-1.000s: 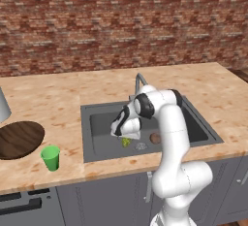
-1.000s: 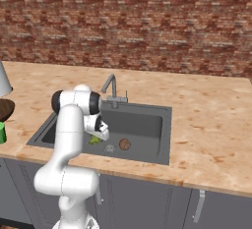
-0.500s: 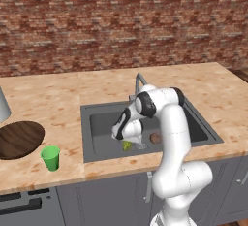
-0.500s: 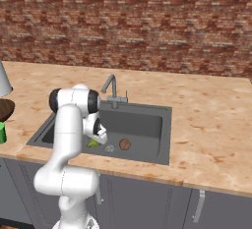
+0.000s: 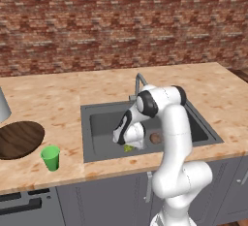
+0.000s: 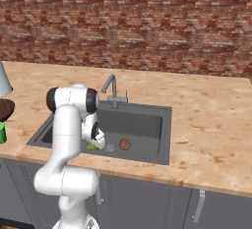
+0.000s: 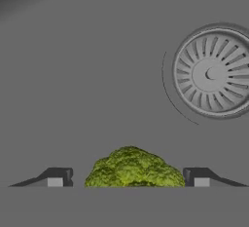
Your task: Remove the broccoli and potato from the sink. Then move the bowl and cup from the counter to the sink for washing.
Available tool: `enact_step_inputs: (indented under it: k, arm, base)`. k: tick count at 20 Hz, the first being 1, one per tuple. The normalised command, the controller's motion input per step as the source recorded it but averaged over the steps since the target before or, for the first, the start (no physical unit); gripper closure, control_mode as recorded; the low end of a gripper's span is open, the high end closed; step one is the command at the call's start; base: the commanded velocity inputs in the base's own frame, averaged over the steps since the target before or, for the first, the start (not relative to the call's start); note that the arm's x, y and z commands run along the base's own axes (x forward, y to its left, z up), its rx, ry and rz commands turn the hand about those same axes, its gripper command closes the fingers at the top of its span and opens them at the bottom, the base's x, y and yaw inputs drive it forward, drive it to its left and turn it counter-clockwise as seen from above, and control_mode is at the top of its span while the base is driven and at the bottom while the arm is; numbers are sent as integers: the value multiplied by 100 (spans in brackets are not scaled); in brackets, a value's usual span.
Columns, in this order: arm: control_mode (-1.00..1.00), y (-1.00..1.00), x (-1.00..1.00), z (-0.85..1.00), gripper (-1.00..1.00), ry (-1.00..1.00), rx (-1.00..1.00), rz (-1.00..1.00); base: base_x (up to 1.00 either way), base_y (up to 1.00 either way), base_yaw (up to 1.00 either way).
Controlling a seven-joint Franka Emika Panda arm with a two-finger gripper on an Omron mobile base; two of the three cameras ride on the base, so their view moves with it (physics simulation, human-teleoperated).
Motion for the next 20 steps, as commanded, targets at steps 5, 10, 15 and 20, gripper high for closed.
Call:
enact_step_inputs:
  k: [5, 10, 15, 20]
  arm:
    - [-100, 0, -28, 3, 100, 0, 0, -1]
    - [-100, -1, -26, 9, 100, -2, 0, 0]
    - [-100, -2, -20, 21, 100, -9, 0, 0]
    - [-100, -3, -6, 32, 100, -15, 0, 0]
  base:
    - [0, 0, 0]
    - [0, 0, 0]
    - [0, 0, 0]
    - [0, 0, 0]
